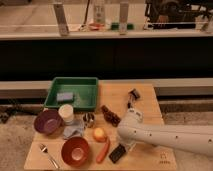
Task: Place eraser in purple bowl
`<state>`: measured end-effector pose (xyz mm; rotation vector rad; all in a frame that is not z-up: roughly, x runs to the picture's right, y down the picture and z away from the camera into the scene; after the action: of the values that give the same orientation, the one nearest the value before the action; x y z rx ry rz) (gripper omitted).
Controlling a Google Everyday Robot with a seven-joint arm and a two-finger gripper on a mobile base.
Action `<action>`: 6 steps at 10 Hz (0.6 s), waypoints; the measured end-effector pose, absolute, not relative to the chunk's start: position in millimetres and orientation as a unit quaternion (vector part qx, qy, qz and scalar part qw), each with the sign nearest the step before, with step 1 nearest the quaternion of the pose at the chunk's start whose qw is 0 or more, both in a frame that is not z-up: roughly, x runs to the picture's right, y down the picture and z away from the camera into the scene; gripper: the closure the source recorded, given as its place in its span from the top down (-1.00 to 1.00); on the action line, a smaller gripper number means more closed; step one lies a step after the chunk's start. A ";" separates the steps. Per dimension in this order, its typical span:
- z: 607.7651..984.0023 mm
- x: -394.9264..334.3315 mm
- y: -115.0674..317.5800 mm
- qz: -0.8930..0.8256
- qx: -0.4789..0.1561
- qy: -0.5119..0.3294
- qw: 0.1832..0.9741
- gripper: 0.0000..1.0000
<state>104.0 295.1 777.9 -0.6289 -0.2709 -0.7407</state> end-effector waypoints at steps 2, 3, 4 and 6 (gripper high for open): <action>779.6 105.0 296.4 -0.352 -0.304 -0.130 0.875 0.05; 780.1 105.4 296.7 -0.351 -0.305 -0.131 0.876 -0.09; 780.7 105.7 296.1 -0.349 -0.305 -0.132 0.876 -0.16; 781.1 105.4 295.8 -0.348 -0.305 -0.133 0.876 -0.33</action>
<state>105.4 295.8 781.1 -0.6374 -0.2784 -0.7268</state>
